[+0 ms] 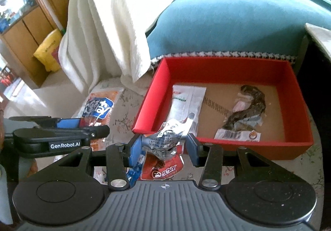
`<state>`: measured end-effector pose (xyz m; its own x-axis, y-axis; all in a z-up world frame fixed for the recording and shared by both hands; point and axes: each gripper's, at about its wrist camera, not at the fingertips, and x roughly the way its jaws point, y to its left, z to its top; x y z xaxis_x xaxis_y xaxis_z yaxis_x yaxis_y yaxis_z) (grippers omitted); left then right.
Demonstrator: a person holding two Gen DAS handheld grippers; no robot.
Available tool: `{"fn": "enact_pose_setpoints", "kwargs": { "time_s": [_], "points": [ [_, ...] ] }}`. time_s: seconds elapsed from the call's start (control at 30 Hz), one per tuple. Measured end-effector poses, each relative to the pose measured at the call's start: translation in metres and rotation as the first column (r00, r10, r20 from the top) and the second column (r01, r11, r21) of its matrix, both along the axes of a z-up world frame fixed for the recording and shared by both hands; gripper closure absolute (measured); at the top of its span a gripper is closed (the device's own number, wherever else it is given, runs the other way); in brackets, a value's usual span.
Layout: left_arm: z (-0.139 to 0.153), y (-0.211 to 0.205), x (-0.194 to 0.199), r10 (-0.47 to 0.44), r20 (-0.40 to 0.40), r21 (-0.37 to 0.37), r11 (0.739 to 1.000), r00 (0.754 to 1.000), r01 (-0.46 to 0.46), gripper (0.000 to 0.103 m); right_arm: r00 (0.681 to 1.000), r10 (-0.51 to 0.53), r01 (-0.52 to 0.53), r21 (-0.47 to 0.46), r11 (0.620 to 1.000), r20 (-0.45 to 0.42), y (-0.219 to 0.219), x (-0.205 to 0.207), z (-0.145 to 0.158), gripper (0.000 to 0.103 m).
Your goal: Organize snacks
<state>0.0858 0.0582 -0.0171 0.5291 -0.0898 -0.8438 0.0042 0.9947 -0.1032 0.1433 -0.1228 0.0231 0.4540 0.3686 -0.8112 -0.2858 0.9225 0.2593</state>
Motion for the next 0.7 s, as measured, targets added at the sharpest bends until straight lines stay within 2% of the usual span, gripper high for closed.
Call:
{"fn": "enact_pose_setpoints", "kwargs": {
  "time_s": [0.33, 0.7],
  "points": [
    [0.010, -0.022, 0.008, -0.040, 0.030, 0.016, 0.999, 0.999, 0.040, 0.057, 0.997, -0.066, 0.064, 0.041, 0.997, 0.049, -0.023, 0.007, 0.017, 0.049],
    [0.016, -0.031, 0.018, -0.043, 0.058, 0.036, 0.999, 0.997, 0.041, 0.057, 0.990, -0.124, 0.120, 0.057, 0.991, 0.069, -0.045, 0.013, 0.021, 0.049]
  ]
}}
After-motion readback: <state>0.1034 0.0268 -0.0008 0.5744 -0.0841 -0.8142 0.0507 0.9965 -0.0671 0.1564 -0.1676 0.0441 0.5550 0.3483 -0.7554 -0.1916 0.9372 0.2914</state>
